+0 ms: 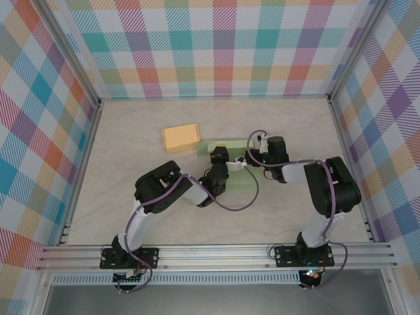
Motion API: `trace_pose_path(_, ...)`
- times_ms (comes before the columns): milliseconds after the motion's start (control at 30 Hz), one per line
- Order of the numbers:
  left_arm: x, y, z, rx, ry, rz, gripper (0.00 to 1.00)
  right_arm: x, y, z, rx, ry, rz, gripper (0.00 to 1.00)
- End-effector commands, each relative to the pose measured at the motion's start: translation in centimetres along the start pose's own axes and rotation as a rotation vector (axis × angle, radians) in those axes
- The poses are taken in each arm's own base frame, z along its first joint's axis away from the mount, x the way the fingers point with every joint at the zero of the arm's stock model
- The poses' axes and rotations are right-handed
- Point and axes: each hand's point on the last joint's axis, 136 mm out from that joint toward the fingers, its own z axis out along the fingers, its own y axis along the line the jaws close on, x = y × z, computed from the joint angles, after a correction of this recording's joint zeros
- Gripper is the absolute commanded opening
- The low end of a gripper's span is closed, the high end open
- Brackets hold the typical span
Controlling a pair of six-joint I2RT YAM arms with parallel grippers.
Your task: Fold the paper box
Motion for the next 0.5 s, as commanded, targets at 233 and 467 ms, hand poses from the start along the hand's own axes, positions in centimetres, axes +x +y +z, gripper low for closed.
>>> trace_pose_path(233,-1.3,2.0,-0.6,0.027,-0.027,-0.16,0.05,-2.0,-0.6,0.4,0.105,-0.083,-0.088,0.13)
trace_pose_path(467,-0.2,7.2,-2.0,0.072,0.023,-0.532,0.3,-2.0,-0.9,-0.3,0.167,-0.102,-0.113,0.0)
